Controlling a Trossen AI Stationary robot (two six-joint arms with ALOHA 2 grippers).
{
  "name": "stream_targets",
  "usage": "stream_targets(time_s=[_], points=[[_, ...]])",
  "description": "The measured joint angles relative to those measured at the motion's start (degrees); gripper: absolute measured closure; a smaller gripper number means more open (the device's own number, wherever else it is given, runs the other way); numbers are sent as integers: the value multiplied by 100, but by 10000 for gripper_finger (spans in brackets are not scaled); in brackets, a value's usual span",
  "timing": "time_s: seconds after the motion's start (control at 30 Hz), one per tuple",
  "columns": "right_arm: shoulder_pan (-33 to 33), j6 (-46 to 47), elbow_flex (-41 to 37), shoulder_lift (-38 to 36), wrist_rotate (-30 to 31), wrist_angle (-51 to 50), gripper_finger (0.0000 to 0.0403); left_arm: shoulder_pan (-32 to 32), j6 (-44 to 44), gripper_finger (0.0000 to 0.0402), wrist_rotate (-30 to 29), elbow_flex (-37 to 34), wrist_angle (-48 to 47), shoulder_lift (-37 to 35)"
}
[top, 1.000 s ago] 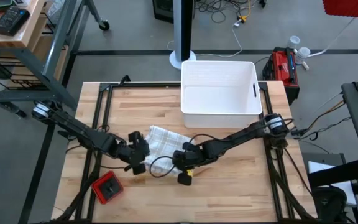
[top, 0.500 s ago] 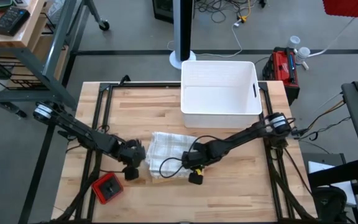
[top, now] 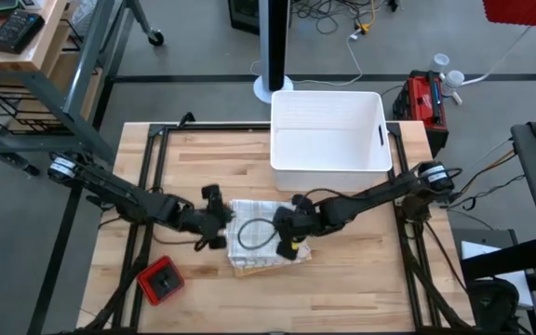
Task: Fold towel
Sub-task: Stack the light gray patterned towel on top of the brown patterned towel
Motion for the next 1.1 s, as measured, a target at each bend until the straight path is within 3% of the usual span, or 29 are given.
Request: stream_targets(time_s=[0.13,0.37,0.67,1.0,1.1], points=[[-254,377,0,68,210,1,403,640,342,365,12,-70,365,159],[-580,732,-36,207,89,25,403,1484,595,365,1364,-137,906,484],[-609,815,-172,503,-154,-12,403,1605,78,365,1404,-240,-56,770],[-603,821,-158,1148,-544,59,403,1592,-796,365,1255,-242,-1316,127],[-598,821,-162,1131,-556,65,403,1592,-863,365,1253,-242,-1282,-128]])
